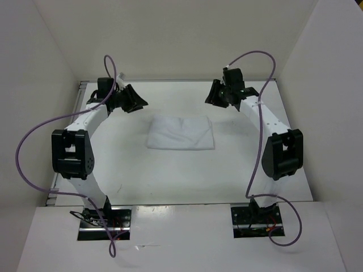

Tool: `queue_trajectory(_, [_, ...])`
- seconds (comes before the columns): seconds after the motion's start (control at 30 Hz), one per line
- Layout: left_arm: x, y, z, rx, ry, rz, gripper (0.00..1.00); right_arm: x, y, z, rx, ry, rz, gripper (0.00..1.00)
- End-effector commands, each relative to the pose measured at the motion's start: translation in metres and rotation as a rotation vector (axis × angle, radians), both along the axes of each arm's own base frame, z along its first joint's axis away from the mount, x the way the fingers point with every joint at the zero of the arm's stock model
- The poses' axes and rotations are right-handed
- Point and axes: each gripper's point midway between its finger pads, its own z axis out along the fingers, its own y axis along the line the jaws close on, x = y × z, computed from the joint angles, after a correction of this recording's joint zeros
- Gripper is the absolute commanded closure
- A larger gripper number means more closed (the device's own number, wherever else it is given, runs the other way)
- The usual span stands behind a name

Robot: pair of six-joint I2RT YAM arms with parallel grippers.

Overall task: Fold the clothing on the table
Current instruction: Fold the skirt

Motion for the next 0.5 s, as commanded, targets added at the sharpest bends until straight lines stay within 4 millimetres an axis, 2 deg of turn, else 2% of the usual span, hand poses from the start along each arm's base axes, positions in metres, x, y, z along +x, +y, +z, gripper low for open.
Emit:
queue_trajectory(0.0, [-0.032, -0.010, -0.005, -0.028, 0.022, -0.058, 0.53, -0.025, 0.024, 0.020, -0.071, -0.049, 0.104, 0.51])
queue_trajectory(0.03, [-0.043, -0.022, -0.004, -0.018, 0.021, -0.096, 0.54, -0.029, 0.029, 0.018, -0.080, -0.042, 0.126, 0.51])
queue_trajectory(0.1, [-0.054, -0.030, -0.013, 0.007, 0.031, -0.137, 0.59, -0.041, 0.049, 0.001, -0.101, -0.006, 0.185, 0.54])
queue_trajectory(0.17, [-0.066, -0.038, -0.027, 0.014, 0.060, -0.166, 0.70, -0.045, 0.062, -0.021, -0.124, 0.033, 0.226, 0.55])
queue_trajectory(0.23, [-0.067, -0.044, -0.041, 0.009, 0.083, -0.184, 0.76, -0.044, 0.083, -0.026, -0.120, 0.039, 0.267, 0.58])
queue_trajectory(0.27, [-0.068, -0.045, -0.051, 0.002, 0.104, -0.191, 0.81, -0.040, 0.094, -0.037, -0.117, 0.058, 0.300, 0.58])
queue_trajectory(0.3, [-0.066, -0.045, -0.067, 0.008, 0.137, -0.196, 0.81, -0.039, 0.101, -0.044, -0.115, 0.070, 0.316, 0.60])
queue_trajectory(0.37, [-0.064, -0.050, -0.081, 0.014, 0.162, -0.213, 0.85, -0.032, 0.113, -0.061, -0.097, 0.104, 0.344, 0.61])
queue_trajectory(0.4, [-0.064, -0.050, -0.096, 0.019, 0.199, -0.218, 0.85, -0.029, 0.116, -0.067, -0.093, 0.113, 0.350, 0.61])
queue_trajectory(0.47, [-0.061, -0.048, -0.114, 0.059, 0.236, -0.194, 0.86, -0.021, 0.124, -0.081, -0.085, 0.140, 0.365, 0.63])
